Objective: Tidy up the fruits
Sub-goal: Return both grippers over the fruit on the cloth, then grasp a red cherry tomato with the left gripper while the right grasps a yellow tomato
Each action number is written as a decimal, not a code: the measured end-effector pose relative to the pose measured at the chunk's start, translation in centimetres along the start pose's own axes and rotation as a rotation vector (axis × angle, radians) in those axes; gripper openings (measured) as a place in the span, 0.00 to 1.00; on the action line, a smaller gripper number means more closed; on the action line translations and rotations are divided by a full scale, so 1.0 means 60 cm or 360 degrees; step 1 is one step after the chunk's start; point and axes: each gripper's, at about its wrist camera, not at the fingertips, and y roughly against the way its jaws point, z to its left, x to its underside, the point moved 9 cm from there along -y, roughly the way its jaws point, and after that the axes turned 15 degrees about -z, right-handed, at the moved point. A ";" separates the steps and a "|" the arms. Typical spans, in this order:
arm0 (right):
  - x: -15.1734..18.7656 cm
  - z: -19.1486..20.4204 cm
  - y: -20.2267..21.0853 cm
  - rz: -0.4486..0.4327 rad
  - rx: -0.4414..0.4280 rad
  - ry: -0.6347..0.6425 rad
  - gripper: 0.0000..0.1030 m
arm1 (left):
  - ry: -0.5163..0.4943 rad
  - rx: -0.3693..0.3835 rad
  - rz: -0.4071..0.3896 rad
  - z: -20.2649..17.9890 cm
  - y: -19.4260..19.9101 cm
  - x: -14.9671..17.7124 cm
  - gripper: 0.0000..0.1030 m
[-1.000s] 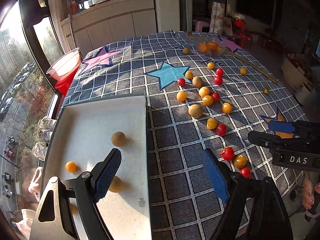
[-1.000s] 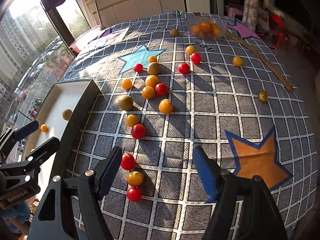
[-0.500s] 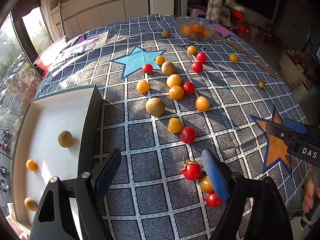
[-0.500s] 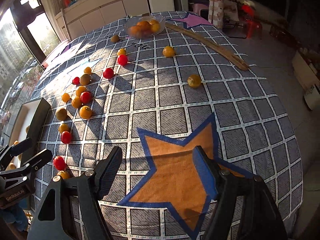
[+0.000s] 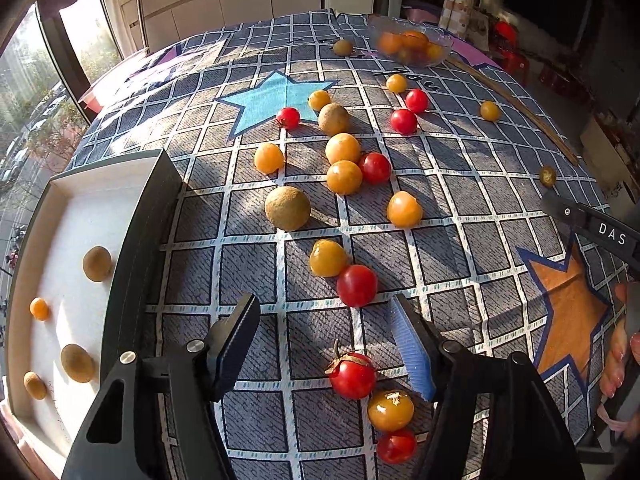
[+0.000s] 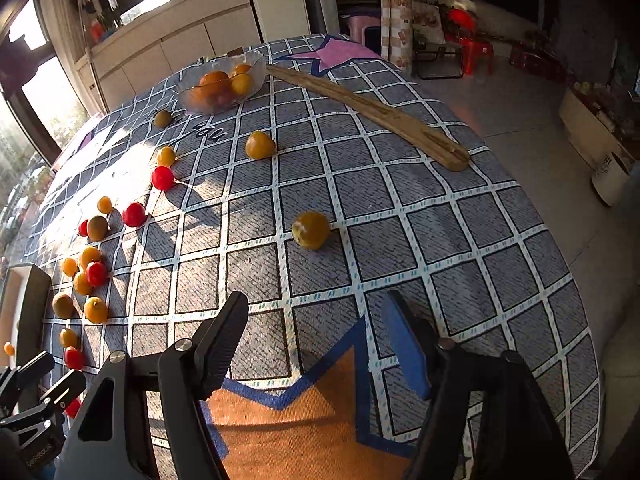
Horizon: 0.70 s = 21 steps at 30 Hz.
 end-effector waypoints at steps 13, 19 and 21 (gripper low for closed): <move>-0.042 0.023 -0.046 -0.0072 0.0062 0.0129 0.35 | 0.0018 0.0012 -0.0025 -0.019 -0.006 -0.008 0.35; -0.043 0.022 -0.044 -0.0063 -0.0014 0.0068 0.22 | 0.0005 0.0073 -0.0049 -0.022 -0.001 -0.008 0.20; -0.036 0.025 -0.035 -0.0049 -0.0068 0.0039 0.23 | 0.0015 0.0105 -0.0053 -0.021 0.002 -0.005 0.20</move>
